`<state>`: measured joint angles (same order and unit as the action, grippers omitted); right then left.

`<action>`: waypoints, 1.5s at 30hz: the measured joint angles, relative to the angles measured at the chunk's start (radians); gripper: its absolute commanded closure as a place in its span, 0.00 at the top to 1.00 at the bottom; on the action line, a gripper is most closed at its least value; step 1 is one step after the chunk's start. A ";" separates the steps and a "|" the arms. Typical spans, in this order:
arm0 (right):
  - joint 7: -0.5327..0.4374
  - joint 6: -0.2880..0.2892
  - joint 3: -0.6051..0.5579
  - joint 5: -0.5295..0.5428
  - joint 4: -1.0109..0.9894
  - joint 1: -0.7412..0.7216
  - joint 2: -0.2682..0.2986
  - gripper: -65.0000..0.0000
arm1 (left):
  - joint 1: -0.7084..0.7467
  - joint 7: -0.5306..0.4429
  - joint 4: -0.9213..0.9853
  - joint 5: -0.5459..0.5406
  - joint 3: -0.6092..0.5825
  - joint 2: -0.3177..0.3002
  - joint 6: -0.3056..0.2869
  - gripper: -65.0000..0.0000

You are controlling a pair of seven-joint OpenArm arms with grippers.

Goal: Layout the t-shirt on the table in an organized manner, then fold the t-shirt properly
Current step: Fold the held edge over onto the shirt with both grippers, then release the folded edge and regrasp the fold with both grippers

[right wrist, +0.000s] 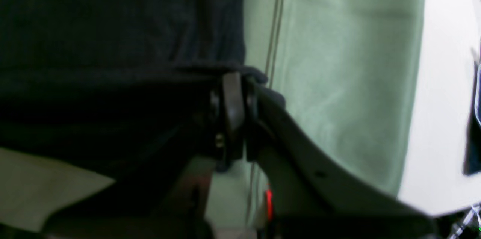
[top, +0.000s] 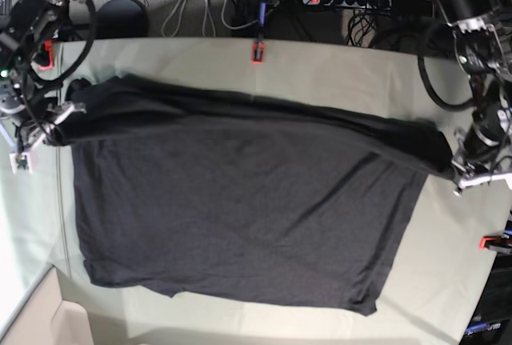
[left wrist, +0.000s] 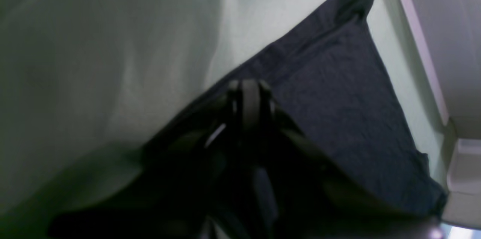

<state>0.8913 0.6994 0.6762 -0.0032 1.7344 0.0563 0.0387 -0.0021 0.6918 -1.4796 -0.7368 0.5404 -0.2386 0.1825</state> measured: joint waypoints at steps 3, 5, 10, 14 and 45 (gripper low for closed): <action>-0.004 0.000 -0.003 0.005 -0.033 -0.013 0.005 0.00 | -0.010 0.002 0.002 0.033 -0.021 0.003 0.000 0.00; -0.003 0.000 -0.004 -0.001 -0.045 -0.015 0.013 0.00 | -0.019 0.008 0.014 0.041 -0.024 0.008 -0.003 0.00; -0.002 0.000 -0.003 -0.001 -0.085 -0.047 0.019 0.00 | -0.047 0.004 0.066 0.063 -0.020 0.004 -0.002 0.00; -0.010 0.000 -0.010 0.003 -0.083 -0.056 0.019 0.00 | -0.054 0.000 0.092 0.060 -0.021 0.003 -0.002 0.00; 0.003 0.000 -0.001 -0.002 -0.093 0.019 0.041 0.57 | 0.026 0.003 0.230 0.063 -0.148 -0.046 -0.003 0.76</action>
<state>0.8948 0.6991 0.6750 -0.0048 1.6417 0.0753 0.0799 0.0242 0.6949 -1.2491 -0.6743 0.3927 -0.2844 0.1795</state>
